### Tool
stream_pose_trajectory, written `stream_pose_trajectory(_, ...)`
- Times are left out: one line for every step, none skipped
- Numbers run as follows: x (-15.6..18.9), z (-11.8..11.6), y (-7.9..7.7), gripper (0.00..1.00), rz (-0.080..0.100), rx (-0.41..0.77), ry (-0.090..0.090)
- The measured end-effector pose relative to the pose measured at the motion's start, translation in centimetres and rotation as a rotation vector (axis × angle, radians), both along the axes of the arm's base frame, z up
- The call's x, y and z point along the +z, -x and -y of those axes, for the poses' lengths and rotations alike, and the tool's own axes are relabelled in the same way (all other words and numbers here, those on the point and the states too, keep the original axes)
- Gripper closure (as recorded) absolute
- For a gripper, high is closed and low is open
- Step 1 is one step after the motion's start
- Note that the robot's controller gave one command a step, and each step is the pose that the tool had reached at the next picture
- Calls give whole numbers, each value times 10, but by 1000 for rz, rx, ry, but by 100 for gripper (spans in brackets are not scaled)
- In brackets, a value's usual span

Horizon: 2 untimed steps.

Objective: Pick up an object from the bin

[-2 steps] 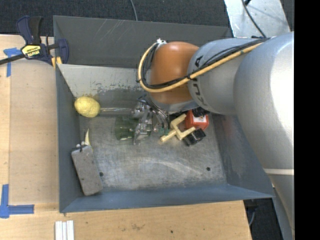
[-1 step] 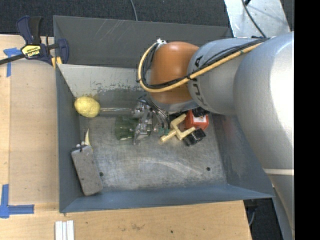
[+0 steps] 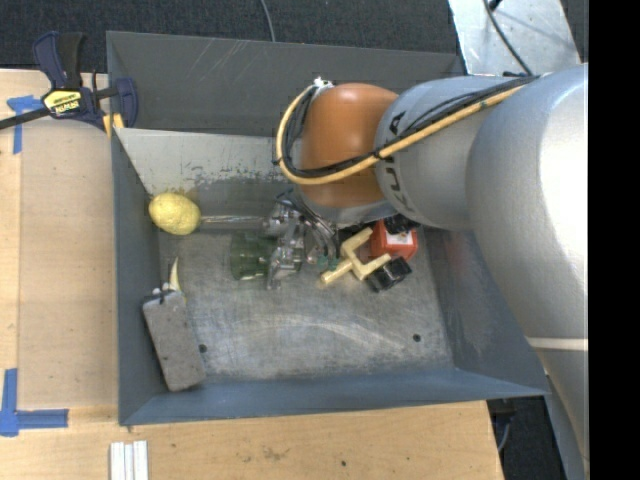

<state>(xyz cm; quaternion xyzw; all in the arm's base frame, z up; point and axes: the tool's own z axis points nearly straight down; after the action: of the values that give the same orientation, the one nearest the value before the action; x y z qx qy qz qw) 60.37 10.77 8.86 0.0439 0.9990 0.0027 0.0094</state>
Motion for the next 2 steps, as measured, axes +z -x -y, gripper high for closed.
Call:
stream_pose_trajectory(0,0,0,100,0,0,0)
stream_pose_trajectory(0,0,0,100,0,0,0)
